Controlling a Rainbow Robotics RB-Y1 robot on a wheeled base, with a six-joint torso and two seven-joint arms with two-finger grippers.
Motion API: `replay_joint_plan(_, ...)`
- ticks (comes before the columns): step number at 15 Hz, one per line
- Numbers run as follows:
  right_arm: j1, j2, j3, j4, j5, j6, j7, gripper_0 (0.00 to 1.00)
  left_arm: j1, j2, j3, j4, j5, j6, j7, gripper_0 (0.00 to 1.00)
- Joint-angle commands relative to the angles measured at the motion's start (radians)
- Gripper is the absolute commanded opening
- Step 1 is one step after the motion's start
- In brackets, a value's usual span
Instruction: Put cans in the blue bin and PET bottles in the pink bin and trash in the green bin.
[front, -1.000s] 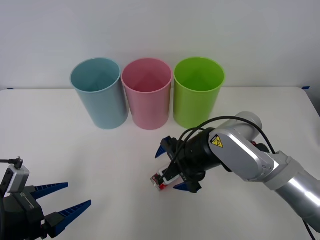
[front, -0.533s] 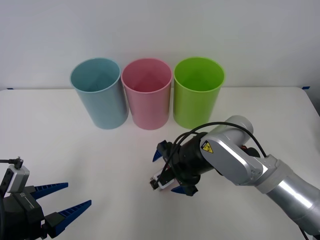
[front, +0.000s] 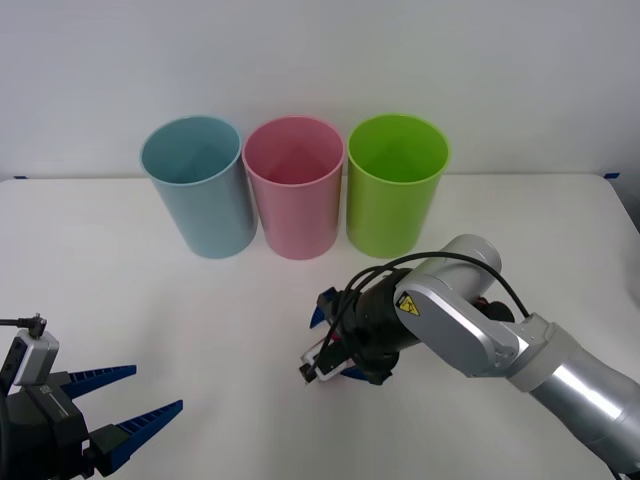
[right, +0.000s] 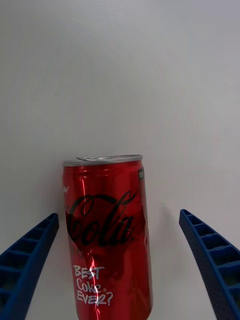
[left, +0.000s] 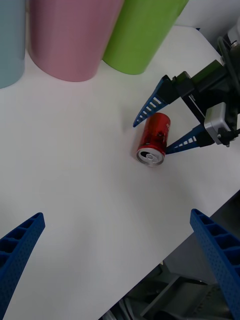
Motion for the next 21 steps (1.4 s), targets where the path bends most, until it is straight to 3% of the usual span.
replay_joint_plan(1, -0.008, 0.006, 0.031, 0.016, 0.021, 0.033, -0.008, 0.00, 0.000, 0.000, 0.000, 0.000, 0.000, 0.000, 0.000, 1.00)
replay_joint_plan(6, -0.015, 0.004, 0.042, 0.022, 0.039, 0.050, -0.009, 0.00, 0.000, 0.000, 0.000, 0.000, 0.000, 0.000, 0.000, 1.00)
replay_joint_plan(10, -0.017, -0.026, 0.041, 0.009, -0.027, 0.102, -0.015, 0.00, 0.000, 0.000, 0.000, 0.000, 0.000, 0.000, 0.000, 1.00)
replay_joint_plan(16, 0.005, -0.191, 0.027, -0.087, -0.317, 0.311, -0.018, 0.00, 0.000, 0.000, 0.000, 0.000, 0.000, 0.000, 0.000, 1.00)
replay_joint_plan(21, 0.155, -0.254, -0.154, -0.213, -0.550, 0.317, 0.002, 0.00, 0.000, 0.000, 0.000, 0.000, 0.000, 0.000, 0.000, 1.00)
